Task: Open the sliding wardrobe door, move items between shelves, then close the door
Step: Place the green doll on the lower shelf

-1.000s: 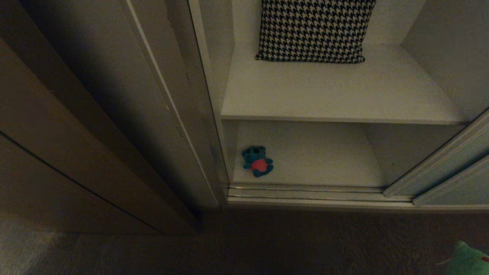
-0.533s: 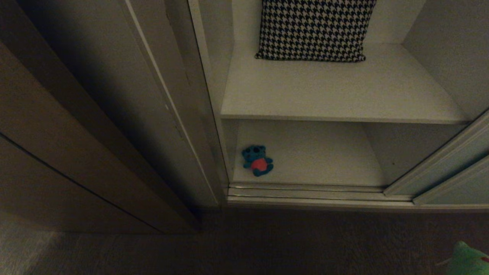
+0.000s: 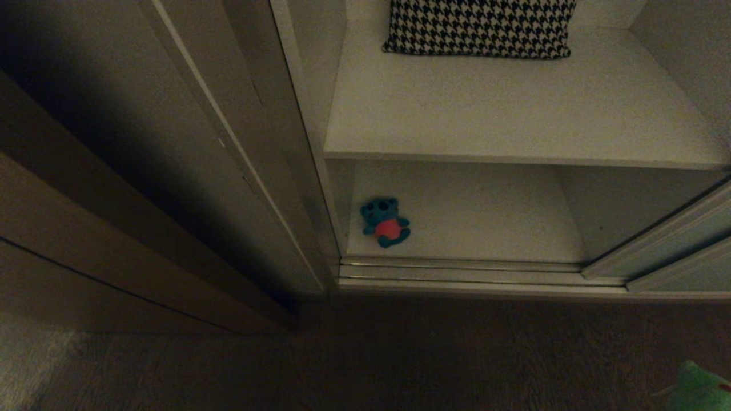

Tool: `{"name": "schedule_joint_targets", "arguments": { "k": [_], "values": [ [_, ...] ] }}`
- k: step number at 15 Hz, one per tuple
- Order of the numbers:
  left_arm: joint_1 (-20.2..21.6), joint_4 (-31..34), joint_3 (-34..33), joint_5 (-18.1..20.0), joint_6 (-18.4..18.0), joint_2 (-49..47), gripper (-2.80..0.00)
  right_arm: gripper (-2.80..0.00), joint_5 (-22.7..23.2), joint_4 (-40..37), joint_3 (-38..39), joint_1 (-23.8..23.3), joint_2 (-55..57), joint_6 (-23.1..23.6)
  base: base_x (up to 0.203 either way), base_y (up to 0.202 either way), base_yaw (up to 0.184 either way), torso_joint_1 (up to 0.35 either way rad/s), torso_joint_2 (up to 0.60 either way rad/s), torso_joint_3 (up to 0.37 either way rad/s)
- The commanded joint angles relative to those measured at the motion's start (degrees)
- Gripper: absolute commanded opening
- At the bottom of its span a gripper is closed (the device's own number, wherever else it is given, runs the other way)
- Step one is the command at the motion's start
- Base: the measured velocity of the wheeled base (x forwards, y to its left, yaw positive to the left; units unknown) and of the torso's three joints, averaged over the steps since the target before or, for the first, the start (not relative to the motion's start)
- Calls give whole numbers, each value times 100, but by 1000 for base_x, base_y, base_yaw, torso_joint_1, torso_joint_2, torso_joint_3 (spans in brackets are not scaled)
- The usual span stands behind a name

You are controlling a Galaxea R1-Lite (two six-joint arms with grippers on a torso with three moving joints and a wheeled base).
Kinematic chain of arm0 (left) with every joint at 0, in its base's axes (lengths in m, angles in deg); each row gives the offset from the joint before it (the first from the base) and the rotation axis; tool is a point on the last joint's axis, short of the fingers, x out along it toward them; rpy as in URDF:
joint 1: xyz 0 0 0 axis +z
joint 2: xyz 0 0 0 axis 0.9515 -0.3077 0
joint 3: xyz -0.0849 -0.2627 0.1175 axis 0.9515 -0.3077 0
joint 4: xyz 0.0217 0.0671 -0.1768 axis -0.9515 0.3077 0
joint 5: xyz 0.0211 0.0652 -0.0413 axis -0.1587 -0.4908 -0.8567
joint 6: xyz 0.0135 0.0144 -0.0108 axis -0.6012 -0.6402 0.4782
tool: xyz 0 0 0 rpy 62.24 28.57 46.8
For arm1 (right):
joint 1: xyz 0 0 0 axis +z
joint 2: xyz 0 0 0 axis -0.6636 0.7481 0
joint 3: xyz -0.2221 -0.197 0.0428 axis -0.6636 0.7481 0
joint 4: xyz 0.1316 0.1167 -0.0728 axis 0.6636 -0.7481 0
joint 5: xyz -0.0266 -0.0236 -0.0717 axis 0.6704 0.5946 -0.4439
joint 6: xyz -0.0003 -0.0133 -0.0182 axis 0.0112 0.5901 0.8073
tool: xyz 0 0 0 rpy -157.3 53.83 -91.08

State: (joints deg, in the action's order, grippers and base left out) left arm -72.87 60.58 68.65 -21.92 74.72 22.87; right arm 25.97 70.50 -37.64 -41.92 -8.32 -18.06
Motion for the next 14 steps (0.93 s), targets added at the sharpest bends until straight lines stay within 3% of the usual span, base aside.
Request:
{"name": "schedule_joint_targets", "arguments": {
  "k": [1,14],
  "values": [
    [0,0,1,-2,-2,-8,-280,-280,2,8,0,0,2,1,0,0,0,-1,2,-205],
    [0,0,1,-2,7,-8,-280,-280,2,1,0,0,2,-1,0,0,0,2,3,-199]
  ]
}}
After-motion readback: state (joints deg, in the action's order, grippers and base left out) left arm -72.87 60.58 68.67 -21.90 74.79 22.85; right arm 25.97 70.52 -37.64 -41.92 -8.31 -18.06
